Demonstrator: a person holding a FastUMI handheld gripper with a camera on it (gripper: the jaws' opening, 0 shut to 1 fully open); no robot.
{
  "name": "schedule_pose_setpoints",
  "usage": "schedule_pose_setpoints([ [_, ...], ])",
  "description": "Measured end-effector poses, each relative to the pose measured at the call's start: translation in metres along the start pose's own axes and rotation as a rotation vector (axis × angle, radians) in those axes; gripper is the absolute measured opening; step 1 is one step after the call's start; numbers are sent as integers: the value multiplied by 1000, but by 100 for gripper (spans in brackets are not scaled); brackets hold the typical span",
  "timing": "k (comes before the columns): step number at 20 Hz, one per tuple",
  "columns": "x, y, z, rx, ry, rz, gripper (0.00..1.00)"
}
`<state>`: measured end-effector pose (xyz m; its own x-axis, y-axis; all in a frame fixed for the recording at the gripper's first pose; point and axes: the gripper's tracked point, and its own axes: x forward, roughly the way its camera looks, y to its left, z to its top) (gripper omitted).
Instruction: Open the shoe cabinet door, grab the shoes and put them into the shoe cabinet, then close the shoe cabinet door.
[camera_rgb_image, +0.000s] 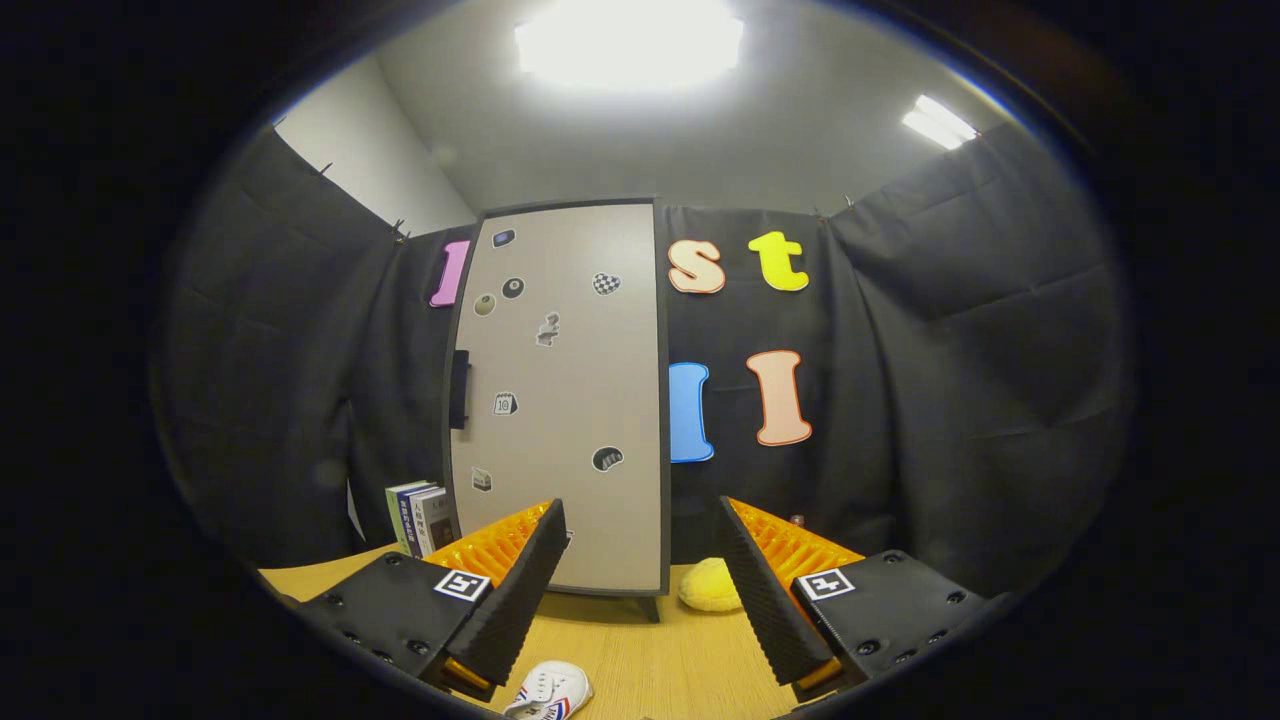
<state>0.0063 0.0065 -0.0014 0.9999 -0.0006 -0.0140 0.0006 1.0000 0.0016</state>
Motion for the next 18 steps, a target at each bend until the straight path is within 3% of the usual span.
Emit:
schedule_pose_setpoints([
  [9, 10, 23, 7, 22, -3, 48, 96],
  [18, 59, 95, 49, 50, -64, 163, 95],
])
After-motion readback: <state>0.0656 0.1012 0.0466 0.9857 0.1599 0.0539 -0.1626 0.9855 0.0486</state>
